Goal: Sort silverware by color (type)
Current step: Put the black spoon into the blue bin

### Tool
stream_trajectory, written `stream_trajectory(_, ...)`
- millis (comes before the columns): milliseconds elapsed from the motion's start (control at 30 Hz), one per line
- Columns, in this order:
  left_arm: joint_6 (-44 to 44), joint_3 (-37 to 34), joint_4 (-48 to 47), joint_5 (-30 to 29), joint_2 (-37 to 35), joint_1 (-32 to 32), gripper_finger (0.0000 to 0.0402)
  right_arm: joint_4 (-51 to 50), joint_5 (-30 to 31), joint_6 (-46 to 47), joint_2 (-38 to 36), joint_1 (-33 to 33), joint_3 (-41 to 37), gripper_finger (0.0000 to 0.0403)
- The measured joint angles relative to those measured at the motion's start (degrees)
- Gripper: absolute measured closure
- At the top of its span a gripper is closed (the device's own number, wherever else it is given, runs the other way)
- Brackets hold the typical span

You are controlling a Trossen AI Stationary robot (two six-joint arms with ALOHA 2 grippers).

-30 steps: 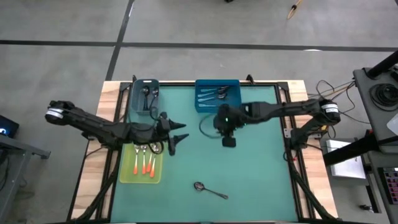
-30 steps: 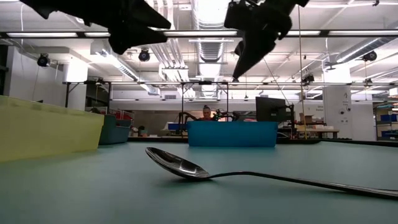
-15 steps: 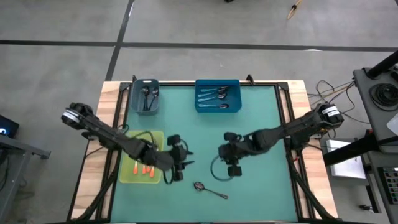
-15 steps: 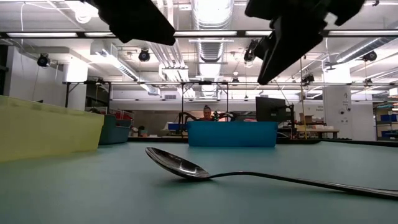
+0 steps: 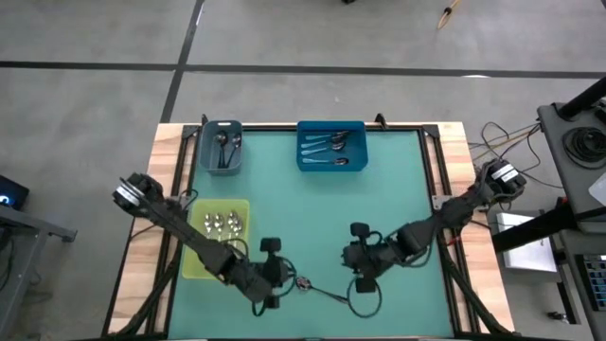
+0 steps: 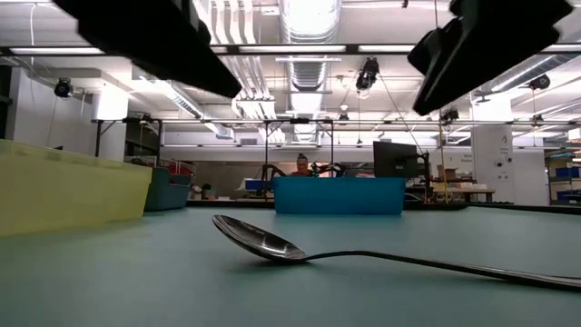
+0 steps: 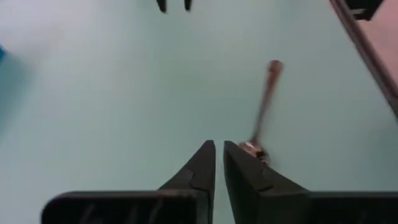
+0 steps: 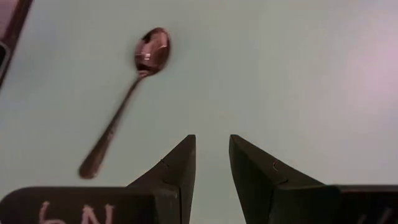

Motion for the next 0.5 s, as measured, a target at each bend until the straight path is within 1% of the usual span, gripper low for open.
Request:
stream_trajectory(100,-1.4,0.0,3.9,0.1,2.6,-1.6,0.0398,1.5,1.4,0.7,0.9,2.2,0.0,0.0314)
stream_trajectory(300,-1.4,0.0,10.7,0.8,7.3,-3.6,0.0401,9.1,1.4,1.4,5.8,4.9,0.0,0.0314)
stream_trajectory(500,-3.3,0.0,11.9,2.0,9.5,-3.8,0.0401,14.4,1.3,1.4,11.8,6.5,-0.1,0.0314)
